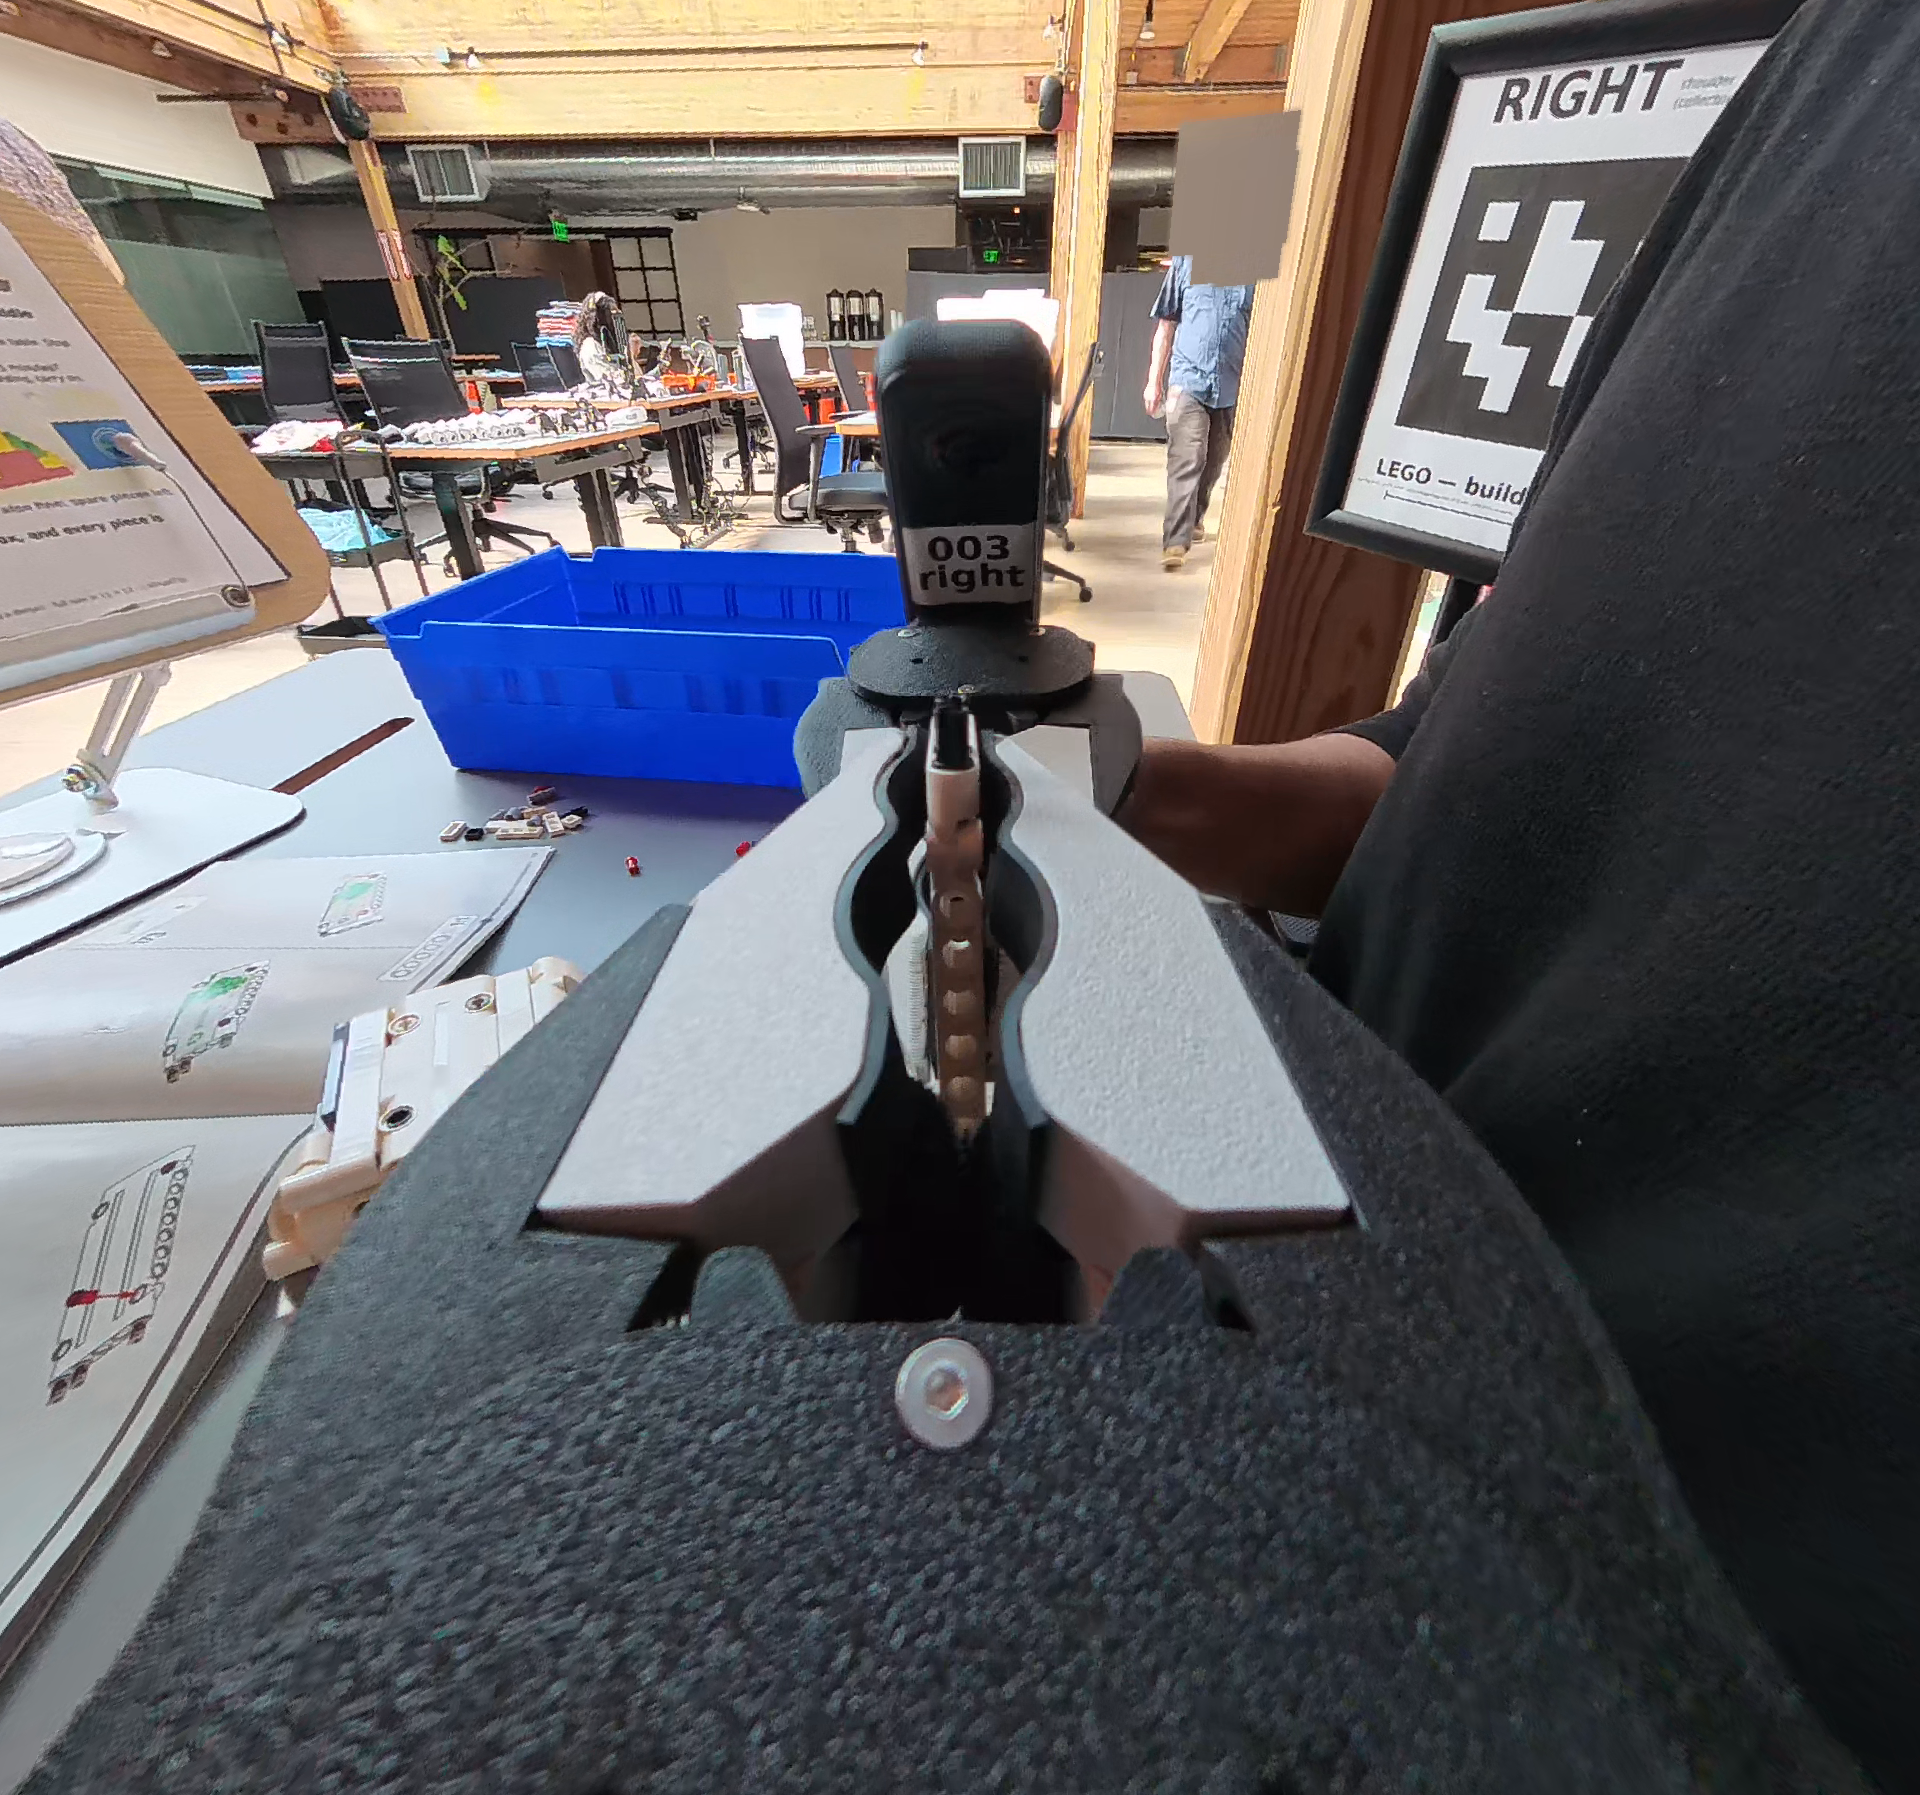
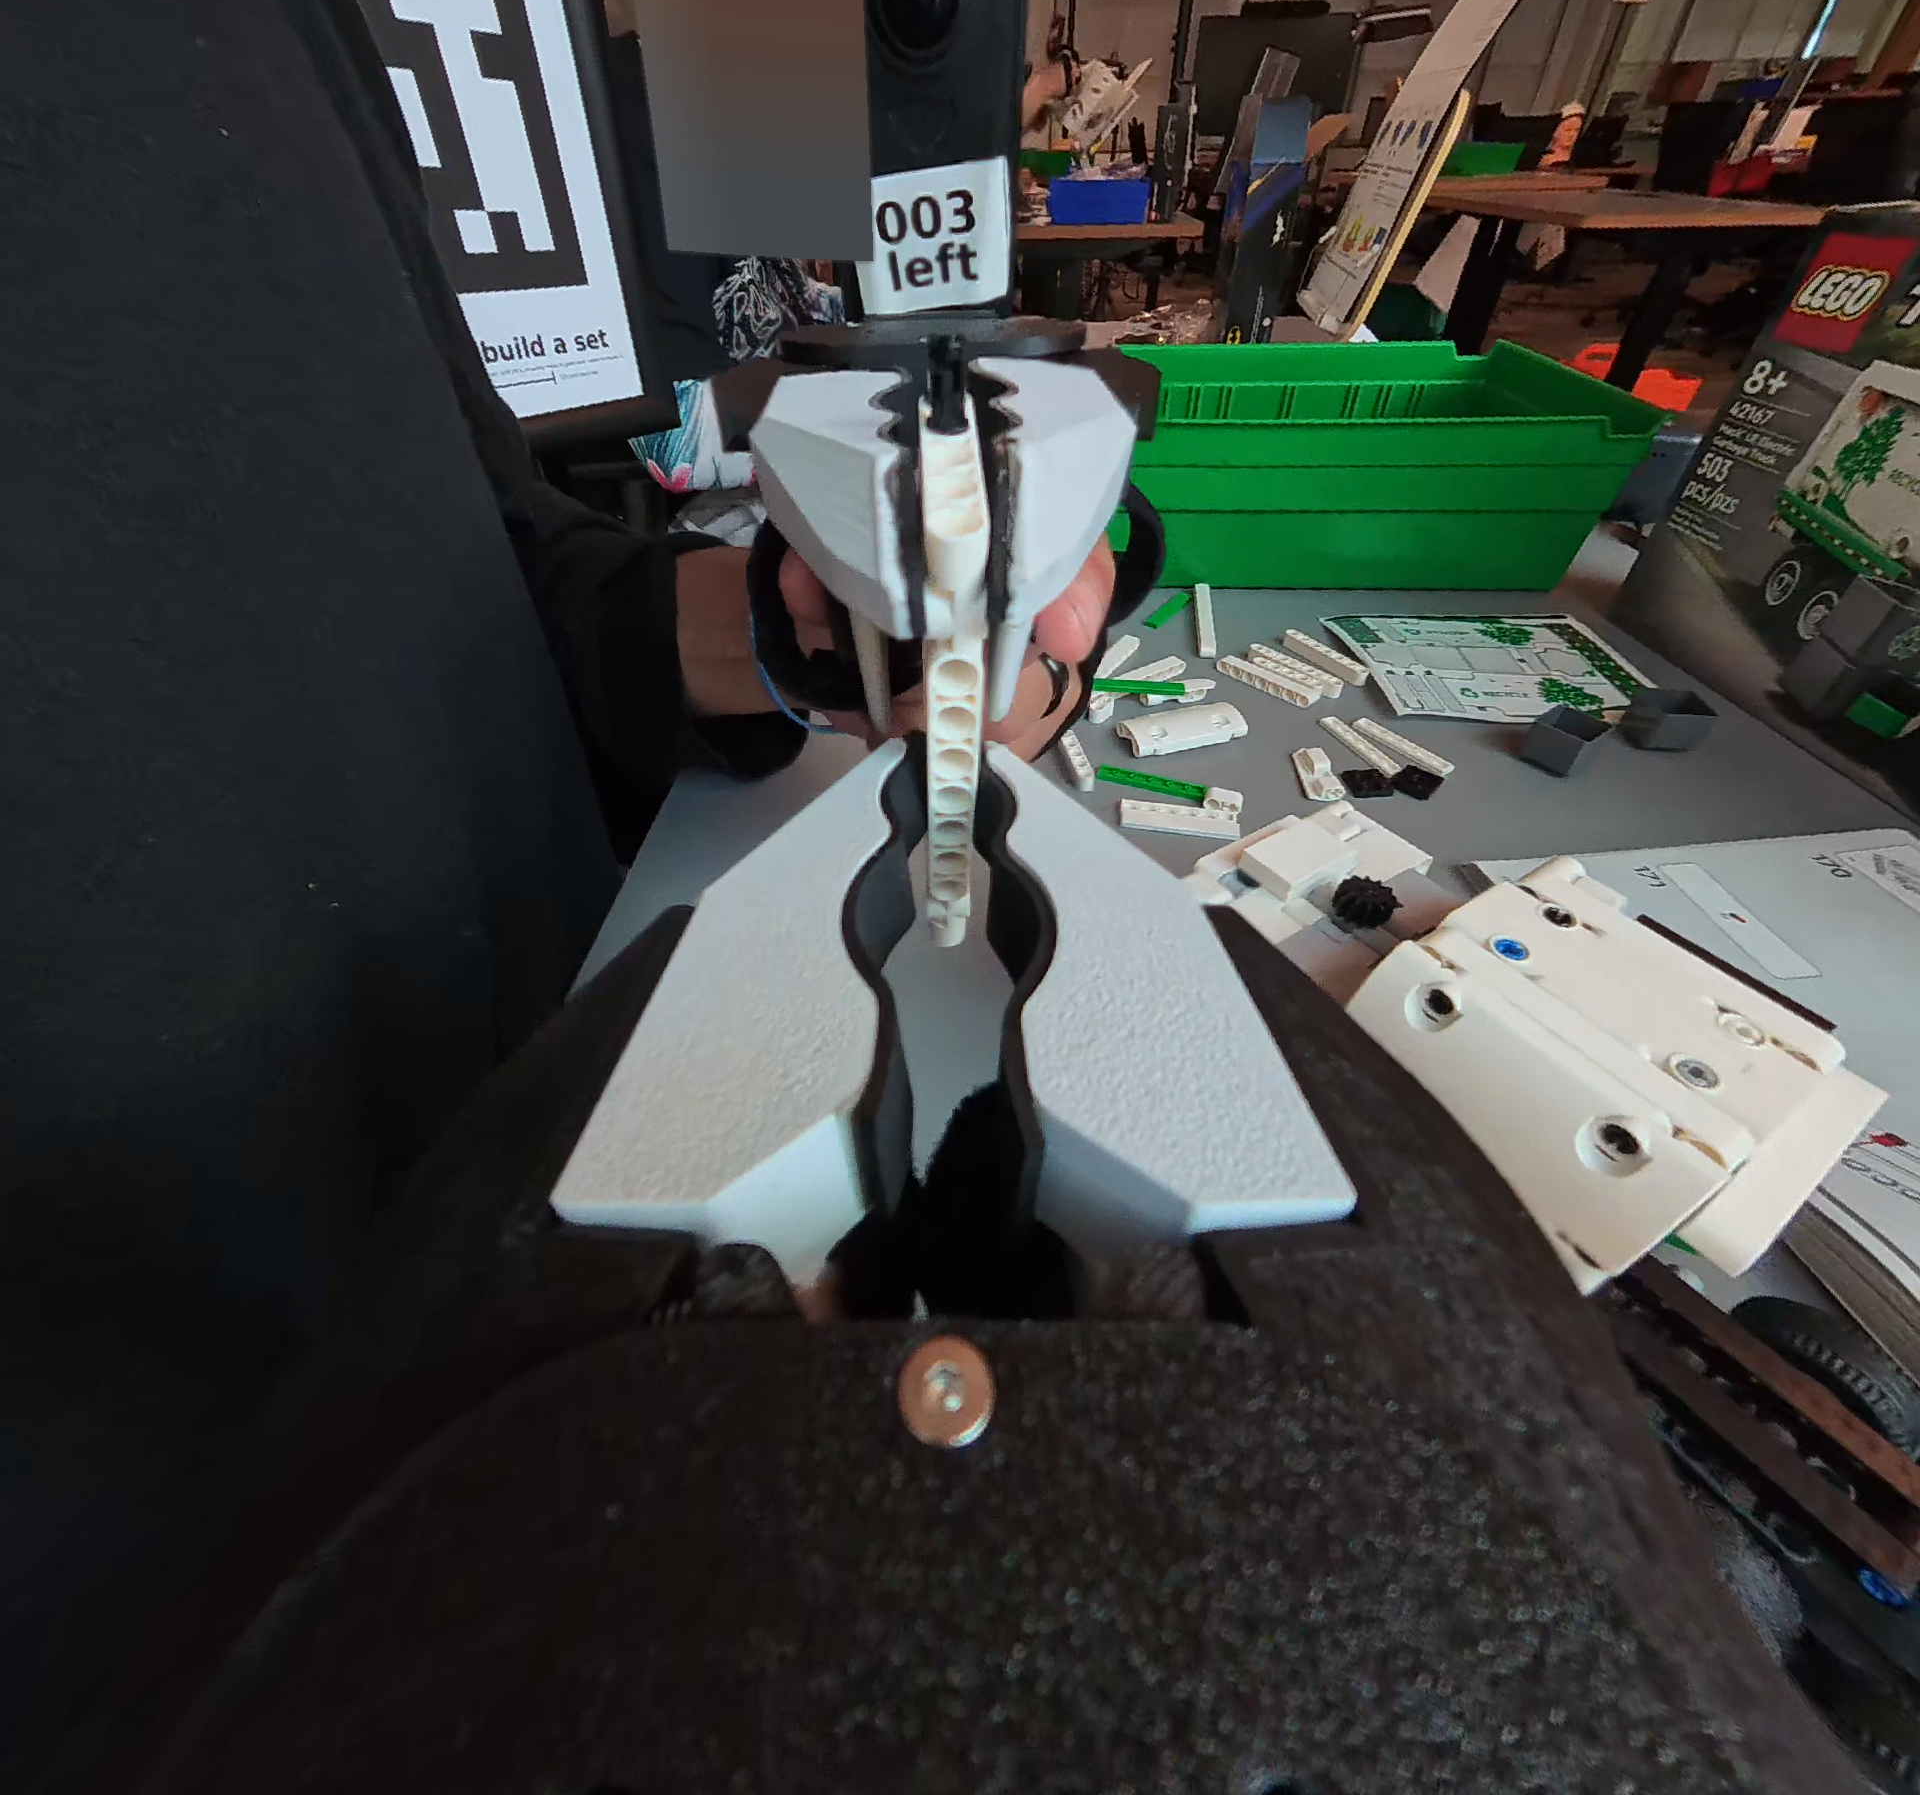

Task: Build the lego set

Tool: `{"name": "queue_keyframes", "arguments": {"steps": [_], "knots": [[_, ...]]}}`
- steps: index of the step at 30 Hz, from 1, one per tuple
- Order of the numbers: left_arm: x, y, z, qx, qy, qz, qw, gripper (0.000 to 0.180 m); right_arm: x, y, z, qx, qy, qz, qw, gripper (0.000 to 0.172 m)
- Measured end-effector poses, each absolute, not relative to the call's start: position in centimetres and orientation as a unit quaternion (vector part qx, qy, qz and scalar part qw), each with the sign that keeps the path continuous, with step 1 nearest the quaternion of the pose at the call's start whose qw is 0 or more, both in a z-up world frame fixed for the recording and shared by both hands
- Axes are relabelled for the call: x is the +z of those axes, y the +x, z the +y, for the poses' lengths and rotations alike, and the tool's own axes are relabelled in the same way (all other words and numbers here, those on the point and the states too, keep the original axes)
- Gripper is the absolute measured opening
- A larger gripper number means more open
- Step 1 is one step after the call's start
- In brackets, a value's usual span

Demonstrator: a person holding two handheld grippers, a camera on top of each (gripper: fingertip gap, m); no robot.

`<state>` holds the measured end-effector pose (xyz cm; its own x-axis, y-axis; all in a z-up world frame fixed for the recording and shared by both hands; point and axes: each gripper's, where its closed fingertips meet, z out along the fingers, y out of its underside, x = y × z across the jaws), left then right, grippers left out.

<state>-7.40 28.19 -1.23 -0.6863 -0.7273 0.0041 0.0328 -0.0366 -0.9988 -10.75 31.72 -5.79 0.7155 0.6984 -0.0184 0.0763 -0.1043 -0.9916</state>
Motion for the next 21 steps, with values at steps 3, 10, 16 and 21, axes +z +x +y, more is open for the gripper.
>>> {"name": "queue_keyframes", "arguments": {"steps": [3,10,16,21], "knots": [[-1.3,-7.5,28.4,-0.647,-0.271,0.65,0.293,0.006,-6.0,-10.5,31.5,0.252,-0.7,-0.281,0.606,0.006],[-1.7,-7.8,35.0,-0.534,-0.344,0.656,0.408,0.006,-9.0,-5.2,28.8,0.125,-0.829,-0.197,0.509,0.033],[-5.4,-9.5,37.1,-0.445,-0.398,0.624,0.504,0.006,-14.6,-6.6,28.5,0.017,-0.875,-0.218,0.431,0.017],[-6.3,-11.0,38.0,-0.421,-0.403,0.591,0.558,0.006,-16.5,-5.7,29.2,0.02,-0.885,-0.236,0.401,0.017]]}}
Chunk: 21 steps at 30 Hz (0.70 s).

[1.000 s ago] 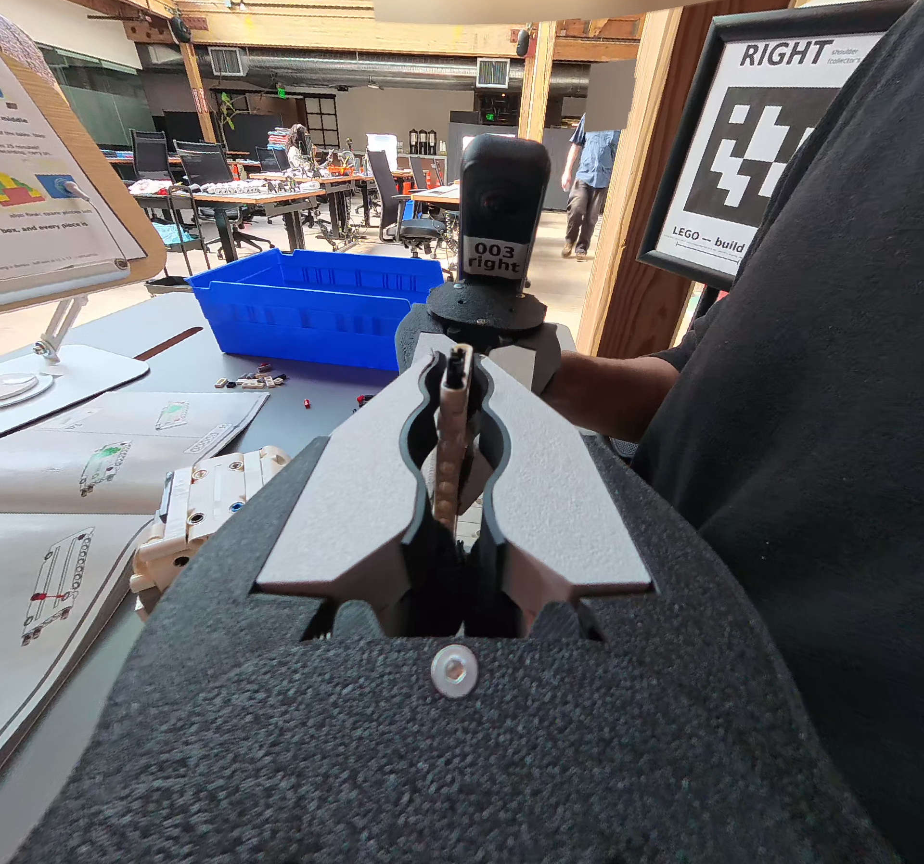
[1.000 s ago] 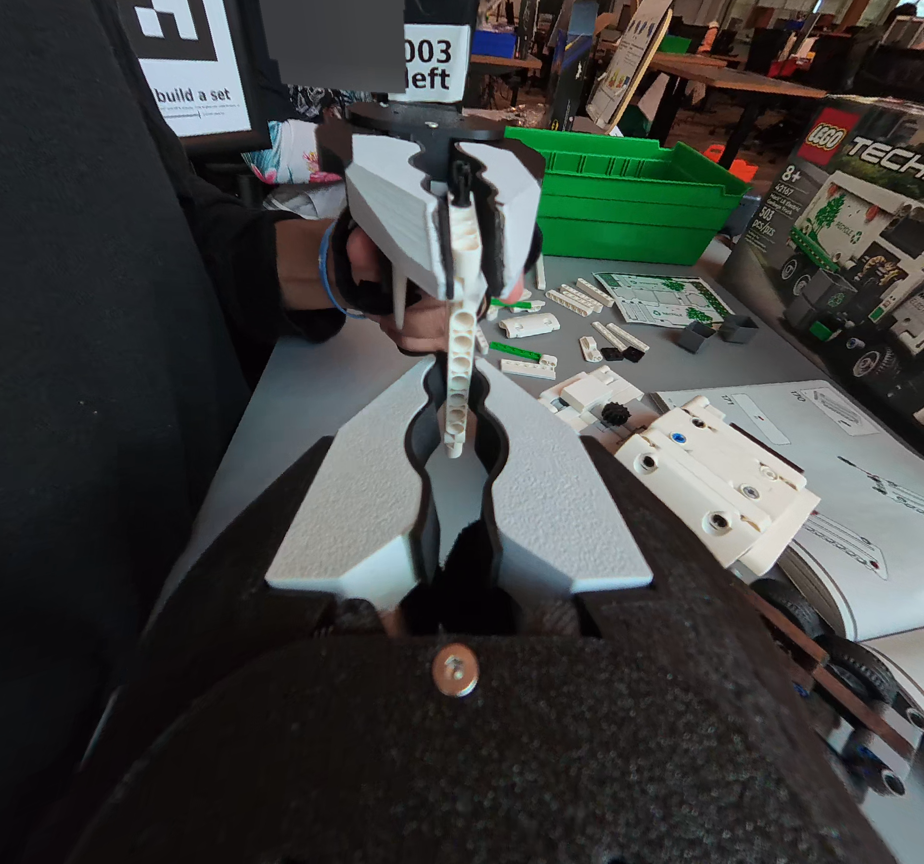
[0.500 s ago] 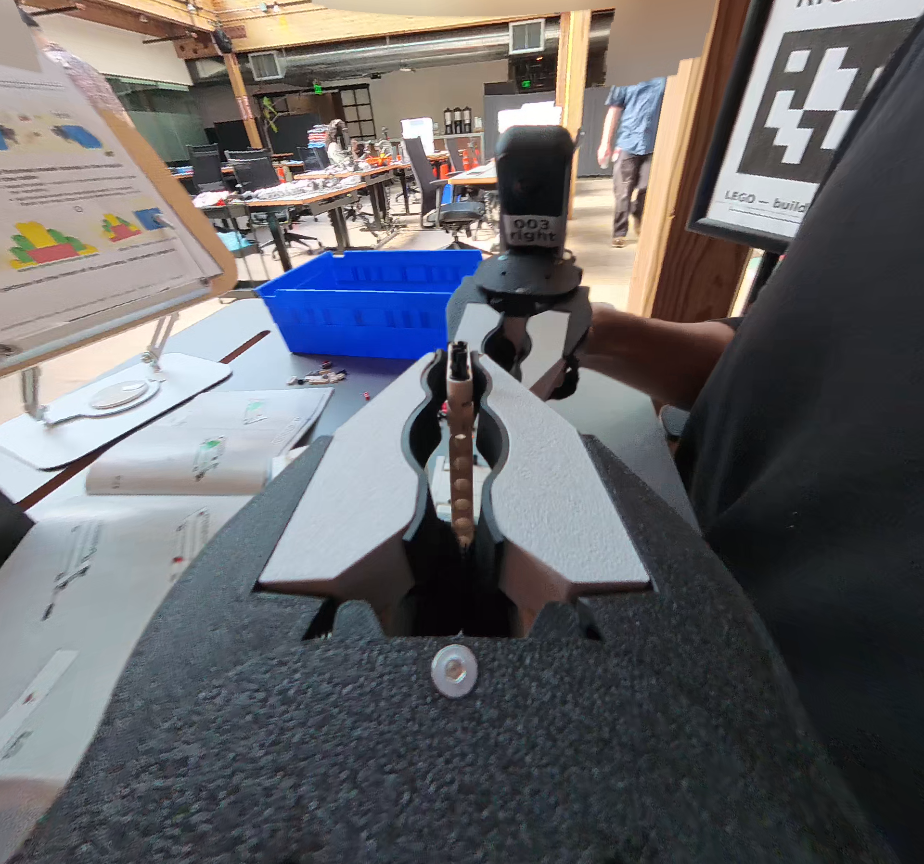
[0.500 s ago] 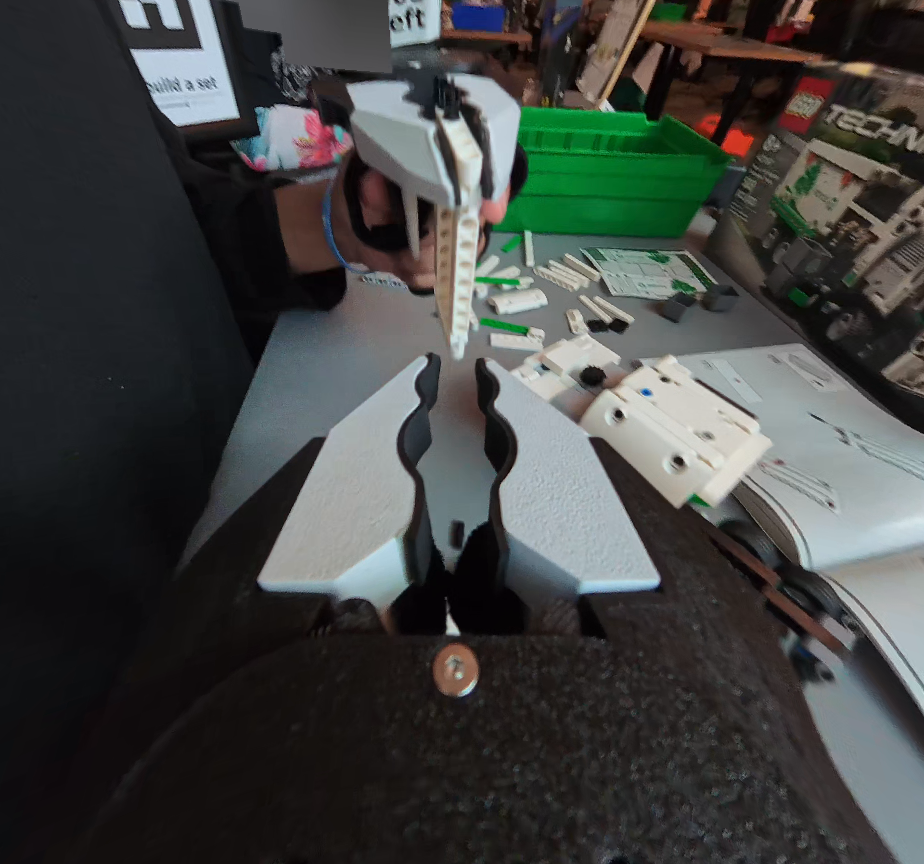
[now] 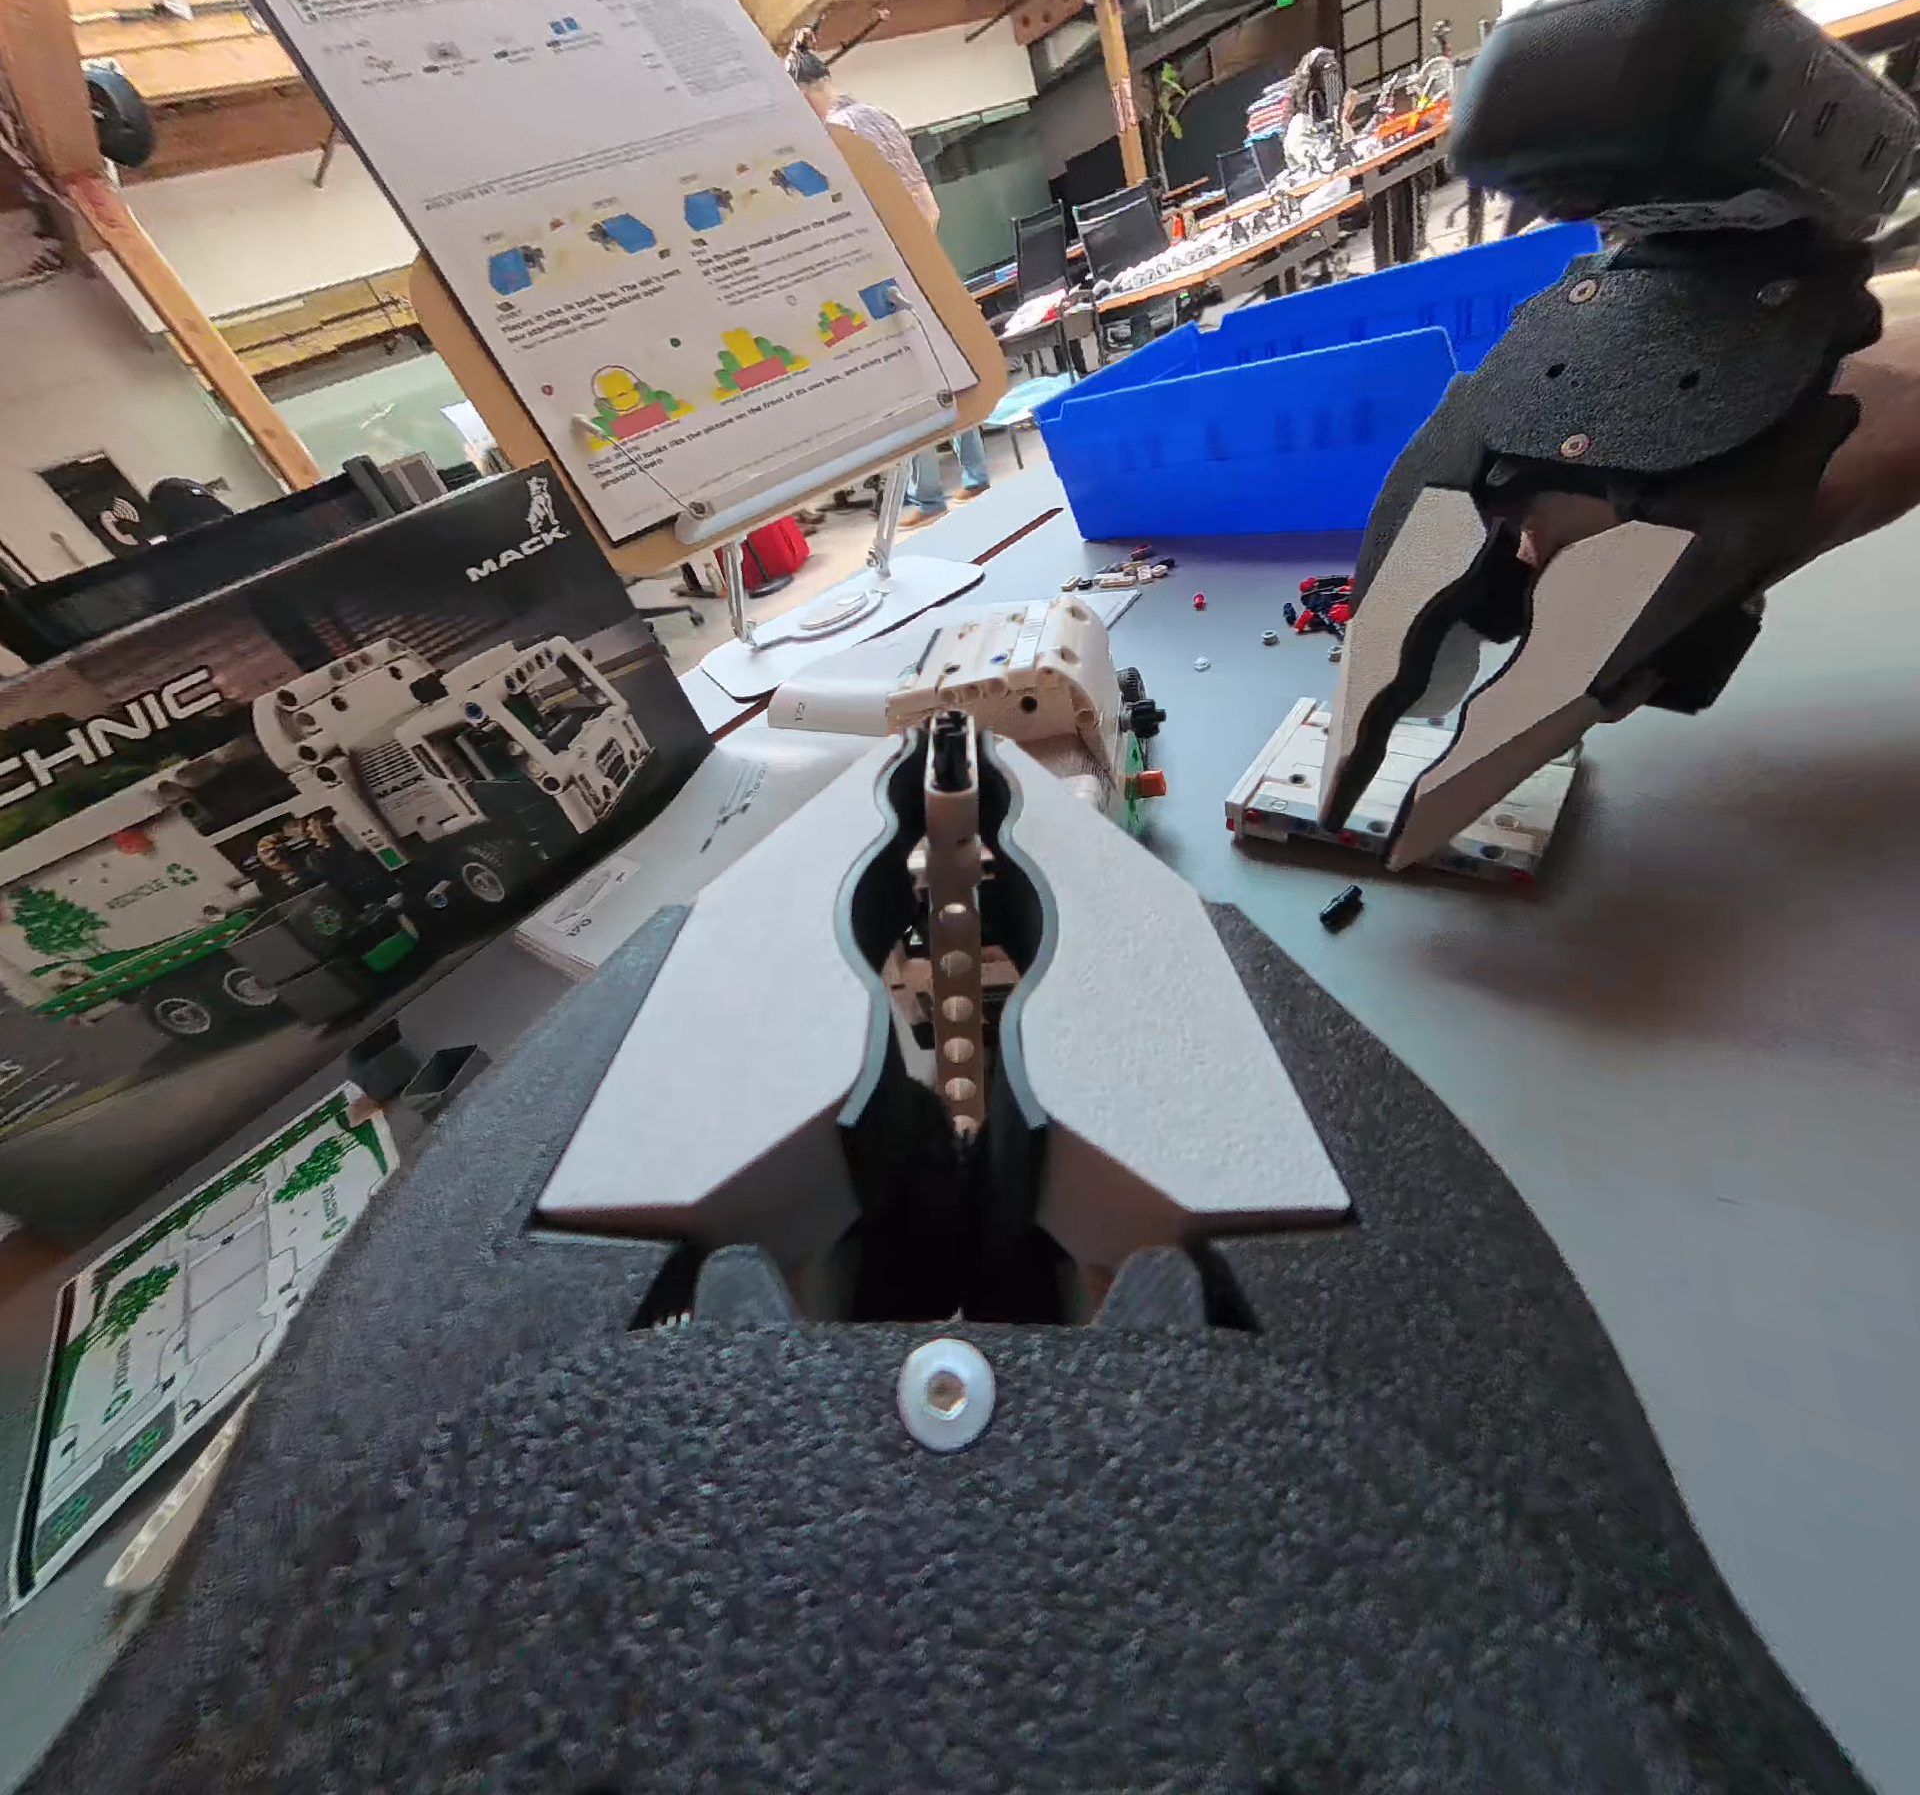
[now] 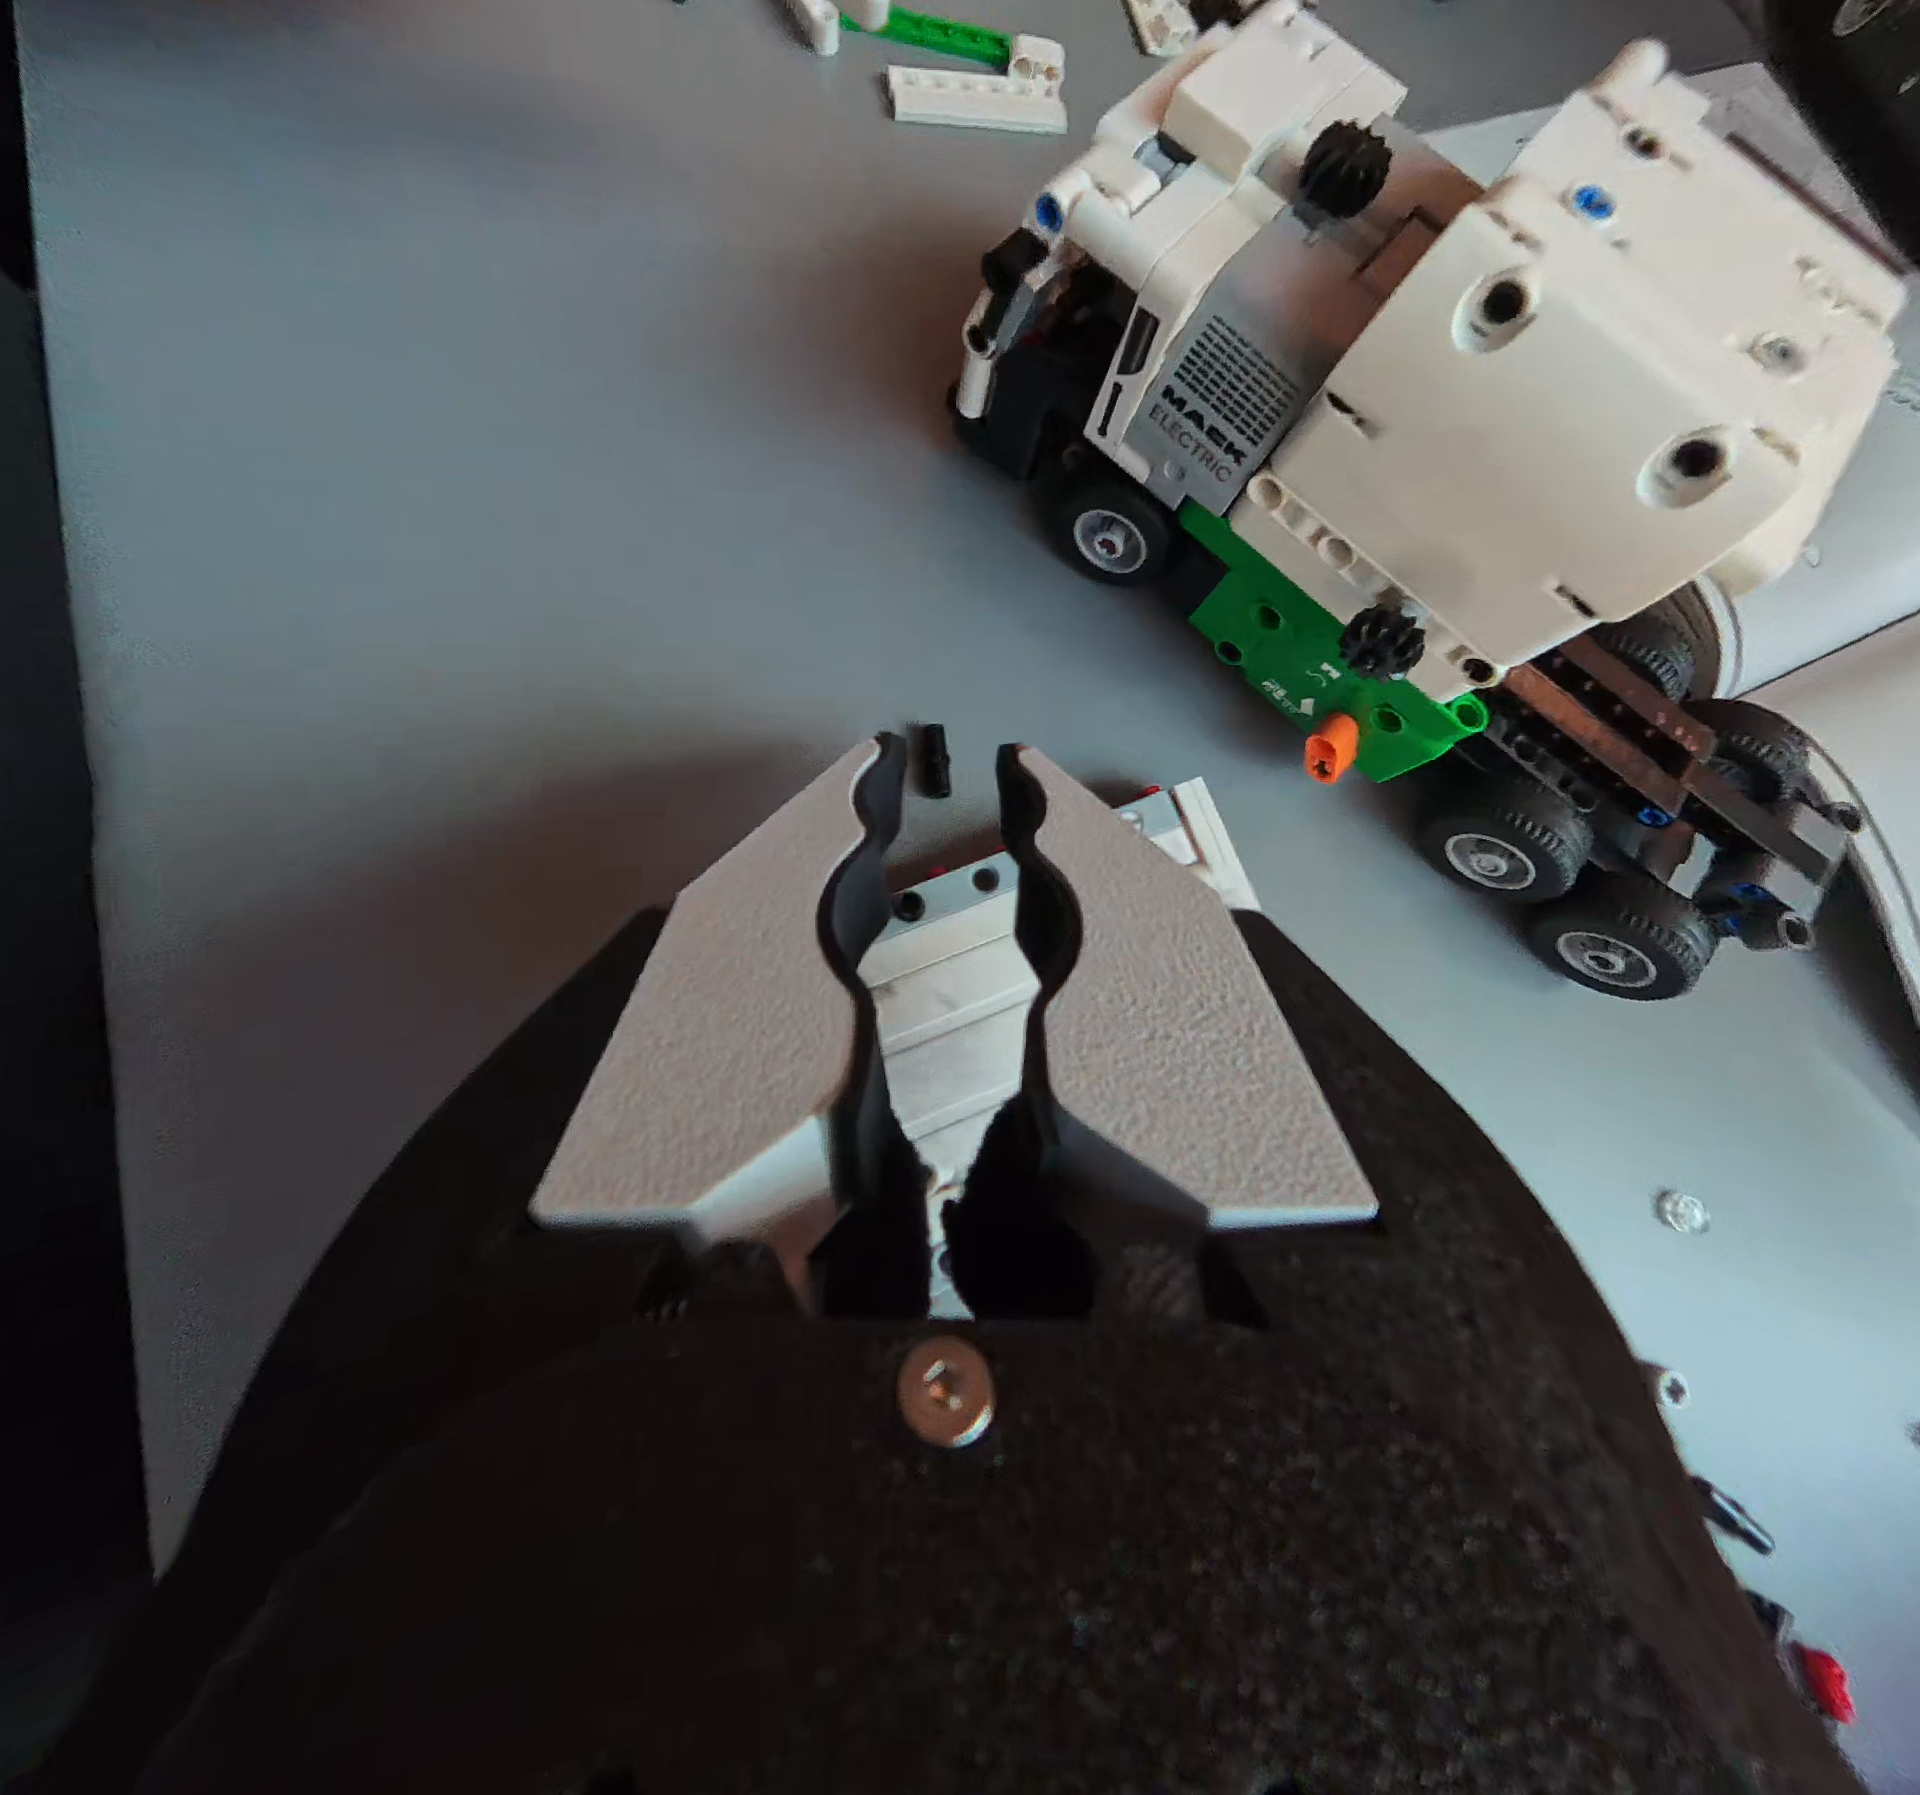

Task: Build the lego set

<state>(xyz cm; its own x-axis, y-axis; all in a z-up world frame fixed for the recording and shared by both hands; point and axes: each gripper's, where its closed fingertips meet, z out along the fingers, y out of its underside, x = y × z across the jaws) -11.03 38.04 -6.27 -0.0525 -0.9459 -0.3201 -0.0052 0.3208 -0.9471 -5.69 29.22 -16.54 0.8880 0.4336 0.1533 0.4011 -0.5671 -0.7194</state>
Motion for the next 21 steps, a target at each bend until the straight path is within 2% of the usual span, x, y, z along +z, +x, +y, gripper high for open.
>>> {"name": "queue_keyframes", "arguments": {"steps": [9,21], "knots": [[-7.4,-12.2,38.4,-0.407,-0.396,0.588,0.577,0.006,-18.7,-6.1,29.1,0.032,-0.903,-0.284,0.322,0.014],[-7.9,-12.1,37.1,-0.389,-0.374,0.607,0.583,0.006,-19.1,-6.4,29.7,0.027,-0.907,-0.285,0.309,0.002]]}}
